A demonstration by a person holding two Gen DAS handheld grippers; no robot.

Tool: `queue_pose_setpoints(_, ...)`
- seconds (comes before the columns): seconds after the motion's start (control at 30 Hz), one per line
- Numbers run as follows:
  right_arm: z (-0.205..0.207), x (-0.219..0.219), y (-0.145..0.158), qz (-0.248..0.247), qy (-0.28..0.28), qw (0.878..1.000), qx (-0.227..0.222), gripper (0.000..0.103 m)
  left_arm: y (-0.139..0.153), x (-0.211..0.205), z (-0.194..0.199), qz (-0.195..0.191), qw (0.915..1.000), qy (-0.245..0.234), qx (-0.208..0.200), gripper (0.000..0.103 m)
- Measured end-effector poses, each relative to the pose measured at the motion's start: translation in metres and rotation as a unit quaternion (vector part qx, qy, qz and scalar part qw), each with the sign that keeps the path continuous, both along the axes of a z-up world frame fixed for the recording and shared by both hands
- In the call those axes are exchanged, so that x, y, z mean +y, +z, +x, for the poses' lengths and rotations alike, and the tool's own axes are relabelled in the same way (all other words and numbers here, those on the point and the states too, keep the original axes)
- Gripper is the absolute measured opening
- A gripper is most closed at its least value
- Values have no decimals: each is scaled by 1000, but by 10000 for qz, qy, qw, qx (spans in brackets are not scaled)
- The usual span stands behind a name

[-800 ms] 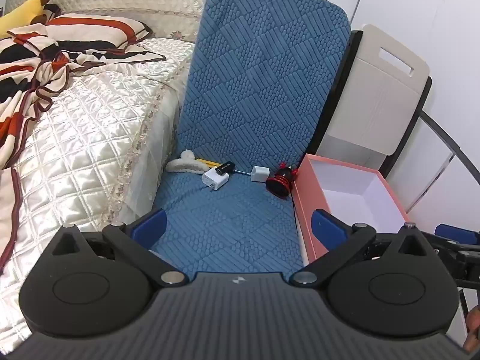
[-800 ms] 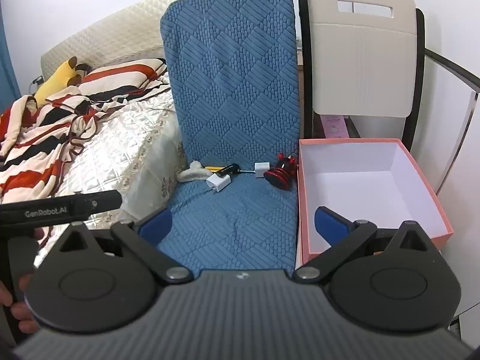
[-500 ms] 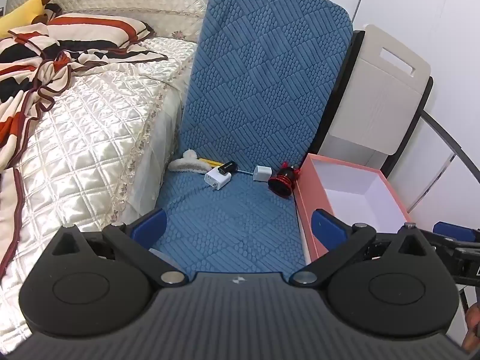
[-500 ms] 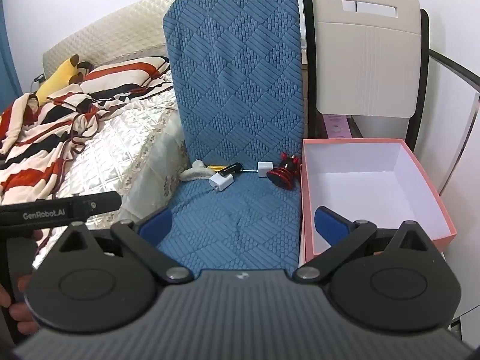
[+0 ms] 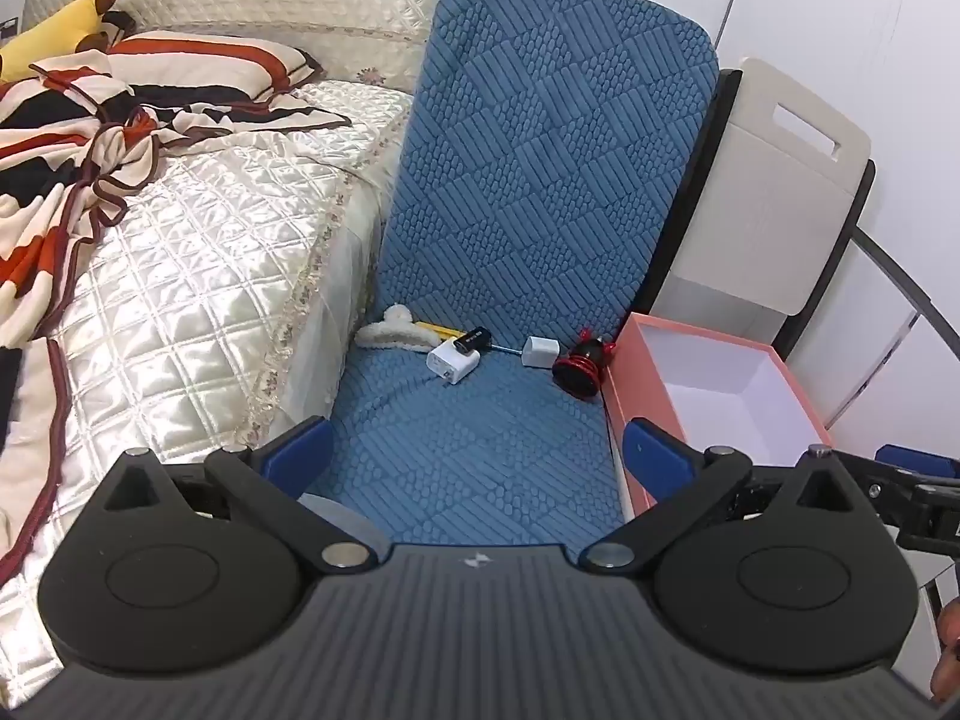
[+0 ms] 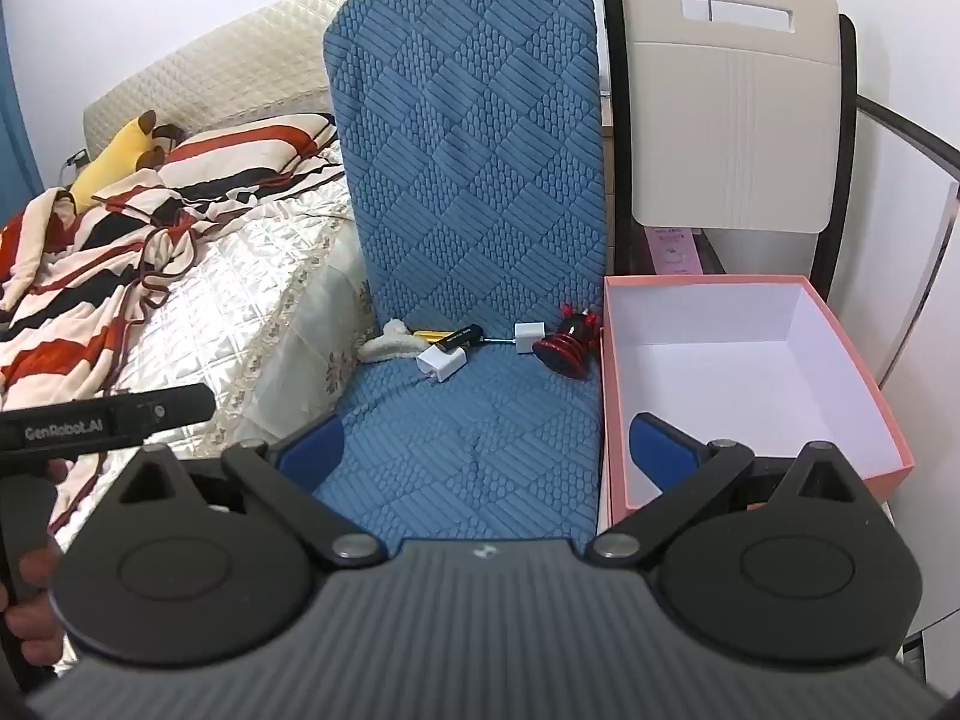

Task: Organize rigid objects
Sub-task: 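Move both tools toward the small objects on the blue seat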

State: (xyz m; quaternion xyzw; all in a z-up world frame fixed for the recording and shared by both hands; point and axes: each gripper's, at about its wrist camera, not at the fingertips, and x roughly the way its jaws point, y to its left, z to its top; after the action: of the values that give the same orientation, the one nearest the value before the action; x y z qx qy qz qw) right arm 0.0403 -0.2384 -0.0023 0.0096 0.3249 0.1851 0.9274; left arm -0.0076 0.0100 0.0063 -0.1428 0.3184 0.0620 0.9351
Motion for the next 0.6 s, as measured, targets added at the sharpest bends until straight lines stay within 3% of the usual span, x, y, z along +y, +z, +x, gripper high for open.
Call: queue_pose_setpoints(0.6, -2, -6, -6, 24, -43, 10000, 40, 103, -3, -7, -3, 177, 9998, 39, 82, 103)
